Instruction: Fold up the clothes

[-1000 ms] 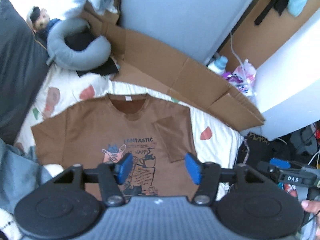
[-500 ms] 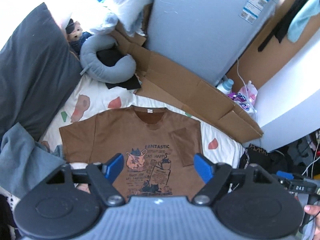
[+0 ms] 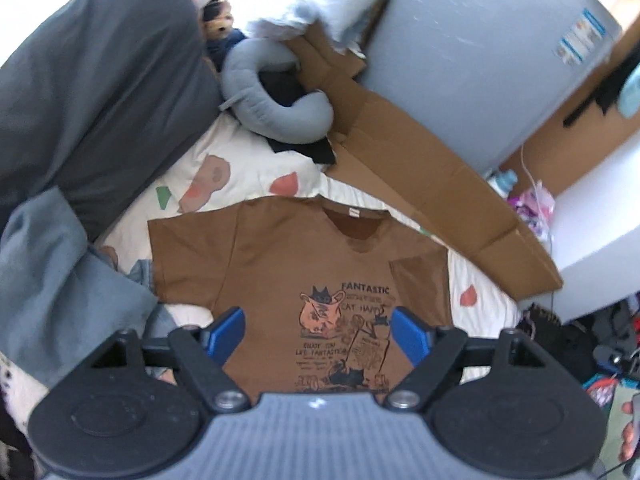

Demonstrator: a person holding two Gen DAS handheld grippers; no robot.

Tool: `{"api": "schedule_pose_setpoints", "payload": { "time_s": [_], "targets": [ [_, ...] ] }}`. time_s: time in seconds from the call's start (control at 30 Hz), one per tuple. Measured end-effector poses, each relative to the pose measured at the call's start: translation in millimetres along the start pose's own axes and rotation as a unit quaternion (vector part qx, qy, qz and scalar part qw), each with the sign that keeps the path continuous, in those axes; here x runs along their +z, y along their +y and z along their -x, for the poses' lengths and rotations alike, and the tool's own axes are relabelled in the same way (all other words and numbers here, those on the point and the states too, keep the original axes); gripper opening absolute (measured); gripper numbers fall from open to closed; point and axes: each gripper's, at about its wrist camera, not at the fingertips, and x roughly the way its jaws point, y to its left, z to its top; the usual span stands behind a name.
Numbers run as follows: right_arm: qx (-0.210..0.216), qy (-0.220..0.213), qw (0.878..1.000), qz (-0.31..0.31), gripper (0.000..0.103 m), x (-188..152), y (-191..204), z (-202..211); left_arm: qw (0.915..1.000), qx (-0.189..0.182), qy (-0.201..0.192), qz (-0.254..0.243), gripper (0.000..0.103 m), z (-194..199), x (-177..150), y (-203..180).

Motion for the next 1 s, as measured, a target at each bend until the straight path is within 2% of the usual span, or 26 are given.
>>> {"api": "schedule_pose_setpoints", "payload": {
  "time_s": [0.3,0.4,0.5,0.6,0.7,0.77,1.0],
  "targets": [
    [0.0,-0.001,0.999,0.033,0.095,-32.5,51.5,-36.1,0.9987,0.027,-0.044,0.005,0.082,-11.8,-33.2,55.9],
    [0.004,0.002,0.999,0.043,0.095,-44.2,67.4,-55.2,0.9976,0.03,-0.058,0.022,0.082,-20.7,-39.7,75.3],
    [0.028,0.006,0.998,0.053,0.095,-55.7,81.7,-78.9,0.9965,0.044,-0.064,0.029,0.074,-32.3,-44.4,92.0],
    [0.07,0.017,0.996,0.05,0.095,-65.8,93.4,-106.0,0.9952,0.045,-0.074,0.046,0.072,-47.3,-49.3,110.6],
    [0.076,0.018,0.995,0.058,0.095,-73.7,103.2,-130.9,0.9938,0.054,-0.076,0.059,0.069,-66.1,-53.7,125.2],
    [0.078,0.022,0.995,0.06,0.095,-76.4,107.6,-146.4,0.993,0.053,-0.078,0.072,0.063,-79.4,-57.5,133.4],
    [0.104,0.032,0.993,0.05,0.095,-75.2,112.9,-187.8,0.9897,0.052,-0.086,0.102,0.057,-124.0,-69.8,155.7]
  ]
}}
